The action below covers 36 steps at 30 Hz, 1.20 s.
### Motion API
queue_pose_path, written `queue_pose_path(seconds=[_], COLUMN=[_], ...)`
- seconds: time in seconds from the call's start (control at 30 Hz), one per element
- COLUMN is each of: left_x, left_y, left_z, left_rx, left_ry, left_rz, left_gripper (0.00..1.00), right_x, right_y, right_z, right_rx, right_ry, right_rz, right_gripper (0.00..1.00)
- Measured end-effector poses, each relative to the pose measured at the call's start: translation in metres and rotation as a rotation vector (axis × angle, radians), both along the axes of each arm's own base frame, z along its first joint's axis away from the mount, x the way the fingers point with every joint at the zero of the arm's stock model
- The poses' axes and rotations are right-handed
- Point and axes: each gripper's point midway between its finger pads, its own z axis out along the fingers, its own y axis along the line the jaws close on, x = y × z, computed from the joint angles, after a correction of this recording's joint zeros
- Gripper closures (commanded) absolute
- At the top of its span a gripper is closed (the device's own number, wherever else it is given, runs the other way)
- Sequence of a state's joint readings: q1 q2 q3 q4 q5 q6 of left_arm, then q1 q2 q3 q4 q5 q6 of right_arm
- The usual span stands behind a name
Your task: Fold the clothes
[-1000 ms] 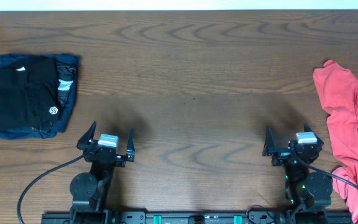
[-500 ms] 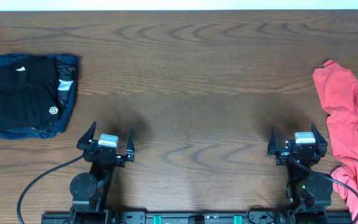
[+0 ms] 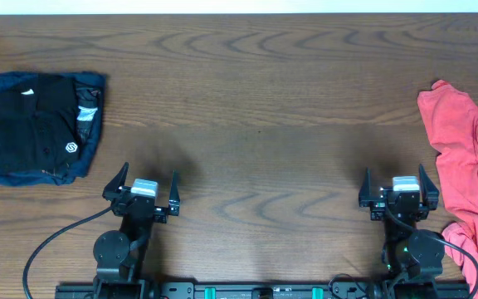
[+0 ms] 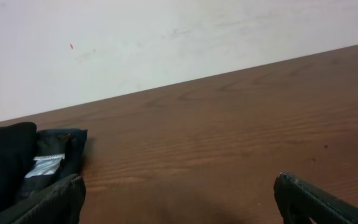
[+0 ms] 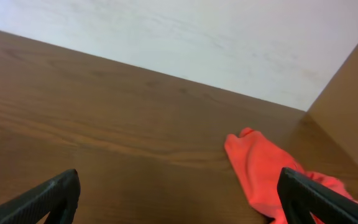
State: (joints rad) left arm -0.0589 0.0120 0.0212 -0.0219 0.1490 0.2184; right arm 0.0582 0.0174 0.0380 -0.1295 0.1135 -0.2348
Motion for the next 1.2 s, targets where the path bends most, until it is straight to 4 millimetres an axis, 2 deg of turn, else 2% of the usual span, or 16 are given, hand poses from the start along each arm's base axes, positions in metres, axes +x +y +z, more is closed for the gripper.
queue_pose_path(seconds=[0.23,0.4,0.57,0.63,0.73,0.8,0.93,1.07,1.2], left_x=[0.0,-0.004,-0.009,-0.01,-0.008,-0.005,-0.004,0.0,0.001], left_y=[0.0,0.001,-0.002,-0.003,-0.005,-0.005,-0.006,-0.006,-0.007], left_z=[0.0,-0.006,-0.028,-0.024,-0.004,0.008,0.012,0.002,-0.018], left_rx=[-0.035,-0.149,-0.206,-0.221,-0.228,-0.231,-0.225,-0.212,-0.224], left_ry=[0.006,0.087,0.268,0.329,0.417,0.478,0.692,0.853,0.959], left_rz=[0.003,0.023,0.035,0.037,0.044,0.051,0.08,0.102,0.127], left_gripper=[0.02,0.02,0.02,0.02,0.02,0.02,0.02,0.02,0.02], right_x=[0.0,-0.003,0.004,0.011,0.027,0.038,0.063,0.091,0.091], right_y=[0.002,-0.003,-0.012,-0.018,-0.03,-0.04,-0.055,-0.074,-0.112], right_z=[-0.003,-0.012,0.008,0.015,0.02,0.015,-0.003,-0.027,-0.061], right_rx=[0.162,0.216,0.216,0.207,0.2,0.195,0.21,0.181,0.144], right_ry=[0.009,0.122,0.256,0.334,0.487,0.591,0.77,0.824,0.891], right_rz=[-0.006,-0.056,-0.134,-0.172,-0.243,-0.292,-0.346,-0.418,-0.578], right_gripper=[0.01,0.01,0.01,0.01,0.01,0.01,0.01,0.08,0.12])
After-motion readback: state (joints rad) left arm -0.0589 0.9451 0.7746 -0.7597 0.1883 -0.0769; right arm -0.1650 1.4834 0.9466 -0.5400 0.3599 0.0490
